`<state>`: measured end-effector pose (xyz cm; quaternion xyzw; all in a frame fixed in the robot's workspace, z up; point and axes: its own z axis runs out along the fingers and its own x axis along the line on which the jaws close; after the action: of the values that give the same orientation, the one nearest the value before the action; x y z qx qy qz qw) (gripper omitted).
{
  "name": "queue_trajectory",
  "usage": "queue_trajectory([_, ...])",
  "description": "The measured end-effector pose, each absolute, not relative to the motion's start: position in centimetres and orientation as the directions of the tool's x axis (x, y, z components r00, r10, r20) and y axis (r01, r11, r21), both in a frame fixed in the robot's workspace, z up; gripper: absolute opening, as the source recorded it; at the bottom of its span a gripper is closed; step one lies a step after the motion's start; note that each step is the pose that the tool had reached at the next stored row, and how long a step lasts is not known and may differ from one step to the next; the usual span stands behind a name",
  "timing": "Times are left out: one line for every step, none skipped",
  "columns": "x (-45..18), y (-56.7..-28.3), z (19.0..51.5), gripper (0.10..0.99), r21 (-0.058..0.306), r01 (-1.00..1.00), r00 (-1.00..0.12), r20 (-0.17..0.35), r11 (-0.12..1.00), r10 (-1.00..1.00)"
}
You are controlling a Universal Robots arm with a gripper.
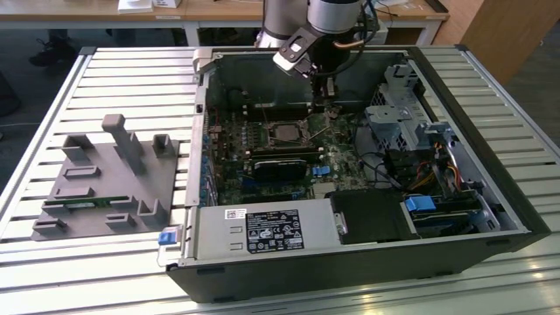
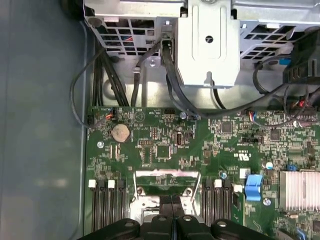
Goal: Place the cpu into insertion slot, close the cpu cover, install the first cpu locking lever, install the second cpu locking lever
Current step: 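Close the cpu cover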
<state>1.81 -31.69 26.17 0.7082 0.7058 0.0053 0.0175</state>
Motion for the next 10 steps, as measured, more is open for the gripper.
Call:
queue_trajectory([1.9, -31.7, 26.1, 0.106, 0.032, 0.999, 0.004, -0.017, -0.003, 1.000])
queue_trajectory([2.1, -31.7, 26.1, 0.106, 0.032, 0.999, 0.004, -0.017, -0.003, 1.000])
queue_trajectory([2.2, -31.6, 26.0, 0.106, 0.031, 1.000, 0.004, -0.017, -0.003, 1.000])
queue_trajectory([2.4, -31.6, 26.0, 0.106, 0.031, 1.000, 0.004, -0.017, -0.003, 1.000])
queue_trajectory([2.6, -31.6, 26.0, 0.106, 0.030, 1.000, 0.004, -0.017, -0.003, 1.000])
queue_trajectory([2.8, -31.6, 25.9, 0.106, 0.030, 1.000, 0.004, -0.017, -0.003, 1.000])
queue_trajectory([2.9, -31.5, 25.9, 0.106, 0.029, 1.000, 0.004, -0.017, -0.003, 1.000])
queue_trajectory([3.1, -31.5, 25.9, 0.106, 0.029, 1.000, 0.004, -0.017, -0.003, 1.000])
queue_trajectory([3.3, -31.5, 25.9, 0.106, 0.029, 1.000, 0.004, -0.017, -0.003, 1.000])
queue_trajectory([3.4, -31.5, 25.8, 0.106, 0.029, 1.000, 0.004, -0.017, -0.003, 1.000])
